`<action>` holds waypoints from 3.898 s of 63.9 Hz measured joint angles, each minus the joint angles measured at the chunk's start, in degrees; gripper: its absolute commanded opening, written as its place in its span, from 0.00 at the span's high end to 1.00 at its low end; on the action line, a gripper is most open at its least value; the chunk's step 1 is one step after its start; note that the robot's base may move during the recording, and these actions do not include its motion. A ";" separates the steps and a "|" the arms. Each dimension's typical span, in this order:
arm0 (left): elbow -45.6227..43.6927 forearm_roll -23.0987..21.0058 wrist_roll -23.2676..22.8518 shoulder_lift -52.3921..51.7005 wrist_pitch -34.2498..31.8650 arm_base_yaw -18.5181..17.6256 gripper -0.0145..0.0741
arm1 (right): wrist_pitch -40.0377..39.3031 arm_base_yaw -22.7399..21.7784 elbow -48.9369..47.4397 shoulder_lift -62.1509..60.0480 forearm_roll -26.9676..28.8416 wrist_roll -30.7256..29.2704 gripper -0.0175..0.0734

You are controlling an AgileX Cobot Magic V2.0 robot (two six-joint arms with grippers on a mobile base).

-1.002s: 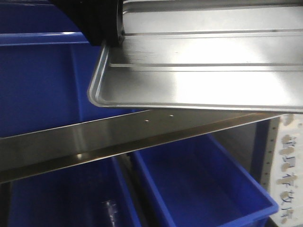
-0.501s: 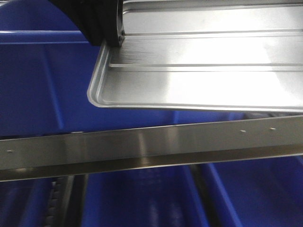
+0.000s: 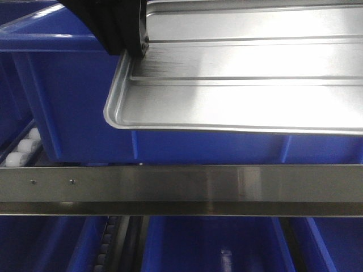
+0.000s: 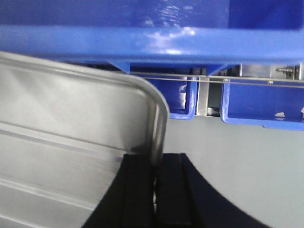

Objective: Grab silver tray and place in blue box
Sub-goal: 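Carry the tray over the blue bin and lower it inside, then open both grippers to release the tray into the blue bin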

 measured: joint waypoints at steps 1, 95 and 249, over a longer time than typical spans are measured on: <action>0.00 0.00 0.00 0.00 0.00 0.00 0.95 | 0.00 0.00 0.00 0.00 0.00 0.00 0.74; -0.42 0.00 0.00 0.00 0.25 0.00 0.94 | 0.10 0.00 -0.13 0.00 0.00 -0.94 0.74; -27.72 -1.83 19.54 15.33 -4.43 19.56 0.53 | -10.92 -6.12 -28.73 24.27 -6.19 -5.13 0.62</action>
